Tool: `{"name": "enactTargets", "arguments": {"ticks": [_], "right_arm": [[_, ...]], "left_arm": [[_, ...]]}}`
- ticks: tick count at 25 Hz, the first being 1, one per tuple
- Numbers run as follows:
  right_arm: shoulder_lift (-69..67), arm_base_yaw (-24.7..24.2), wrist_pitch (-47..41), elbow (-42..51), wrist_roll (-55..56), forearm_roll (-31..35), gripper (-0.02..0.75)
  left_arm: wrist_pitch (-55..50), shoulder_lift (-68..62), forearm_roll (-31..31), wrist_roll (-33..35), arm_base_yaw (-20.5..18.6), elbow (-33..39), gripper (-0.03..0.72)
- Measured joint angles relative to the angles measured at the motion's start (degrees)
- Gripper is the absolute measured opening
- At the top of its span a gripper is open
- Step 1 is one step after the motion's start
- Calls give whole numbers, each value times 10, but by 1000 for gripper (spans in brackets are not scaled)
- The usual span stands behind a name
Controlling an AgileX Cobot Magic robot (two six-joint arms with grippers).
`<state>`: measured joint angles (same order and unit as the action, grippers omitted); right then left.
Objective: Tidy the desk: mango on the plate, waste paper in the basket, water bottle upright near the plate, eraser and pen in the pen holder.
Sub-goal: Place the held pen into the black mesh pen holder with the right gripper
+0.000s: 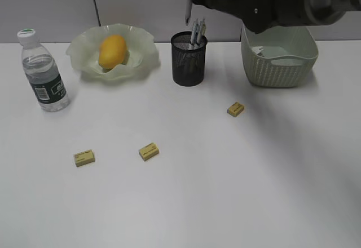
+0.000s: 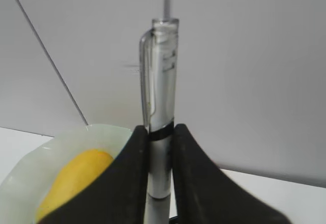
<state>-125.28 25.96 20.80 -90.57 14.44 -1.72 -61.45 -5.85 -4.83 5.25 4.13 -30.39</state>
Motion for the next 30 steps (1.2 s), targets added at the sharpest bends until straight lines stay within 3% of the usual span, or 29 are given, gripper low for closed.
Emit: {"name": "enactTargets", "arguments": {"ticks": [11, 13, 17, 20, 25, 30], "right_arm": [[-47, 0, -22, -9, 0, -1, 138], [-47, 0, -25, -9, 0, -1, 192], [-47, 0, -28, -11, 0, -1, 395], [-46, 0, -49, -12, 0, -1, 461], [-10, 0, -150, -12, 0, -2, 478], [59, 1, -328, -14, -4, -2, 466]], "left_arm": [[0, 5, 0, 0, 0, 0, 367], [0, 14, 0, 0, 0, 0, 367], [-1, 29, 0, 0, 0, 0, 367], [-1, 32, 0, 0, 0, 0, 366], [0, 45, 0, 0, 0, 0, 365], [1, 62, -1, 0, 0, 0, 365]]}}
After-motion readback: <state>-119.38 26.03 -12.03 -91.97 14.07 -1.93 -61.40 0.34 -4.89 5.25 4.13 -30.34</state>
